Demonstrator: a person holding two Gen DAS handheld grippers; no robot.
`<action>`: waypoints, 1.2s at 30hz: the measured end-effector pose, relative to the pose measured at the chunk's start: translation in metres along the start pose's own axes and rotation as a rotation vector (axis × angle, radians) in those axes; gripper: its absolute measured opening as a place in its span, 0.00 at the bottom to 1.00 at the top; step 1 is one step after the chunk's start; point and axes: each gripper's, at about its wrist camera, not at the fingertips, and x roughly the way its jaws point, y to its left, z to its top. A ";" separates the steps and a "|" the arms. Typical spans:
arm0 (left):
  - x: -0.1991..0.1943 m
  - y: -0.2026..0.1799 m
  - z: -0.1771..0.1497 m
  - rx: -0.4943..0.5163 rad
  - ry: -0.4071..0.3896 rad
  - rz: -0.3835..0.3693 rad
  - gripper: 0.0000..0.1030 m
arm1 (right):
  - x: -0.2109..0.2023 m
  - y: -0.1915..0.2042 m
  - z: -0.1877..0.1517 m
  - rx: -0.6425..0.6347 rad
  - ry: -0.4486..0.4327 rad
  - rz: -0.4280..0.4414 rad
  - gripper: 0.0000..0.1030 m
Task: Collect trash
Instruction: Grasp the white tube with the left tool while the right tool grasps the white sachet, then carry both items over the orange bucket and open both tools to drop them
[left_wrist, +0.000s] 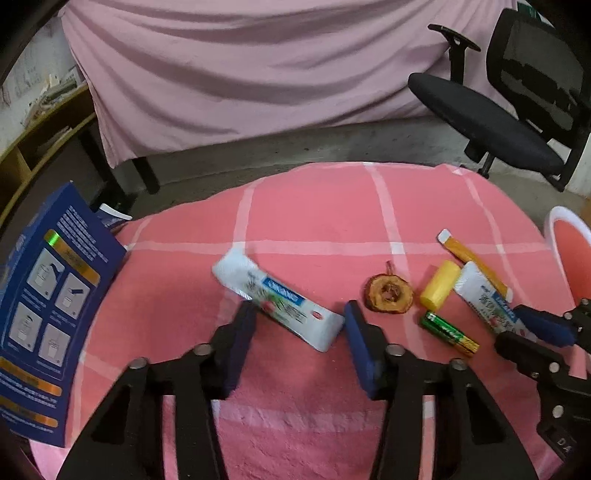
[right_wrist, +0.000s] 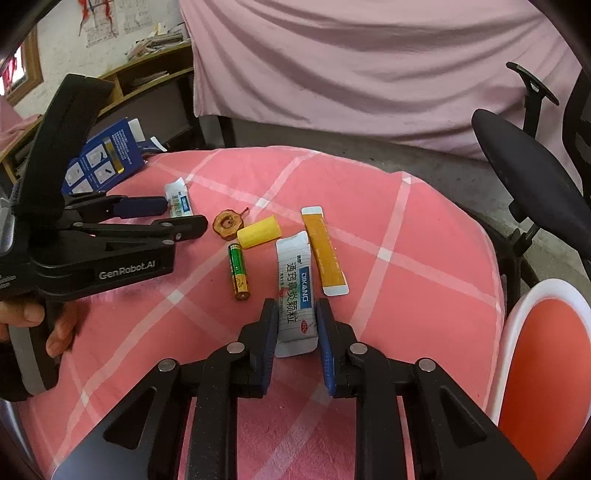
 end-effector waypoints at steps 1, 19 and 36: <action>0.000 0.001 -0.001 -0.002 -0.001 0.003 0.31 | 0.000 0.000 0.000 0.003 -0.001 0.003 0.18; -0.043 0.018 -0.057 0.038 -0.054 -0.174 0.20 | -0.020 0.000 -0.008 0.037 -0.062 0.075 0.18; -0.124 -0.003 -0.079 0.010 -0.409 -0.161 0.20 | -0.093 0.014 -0.031 -0.012 -0.499 -0.058 0.18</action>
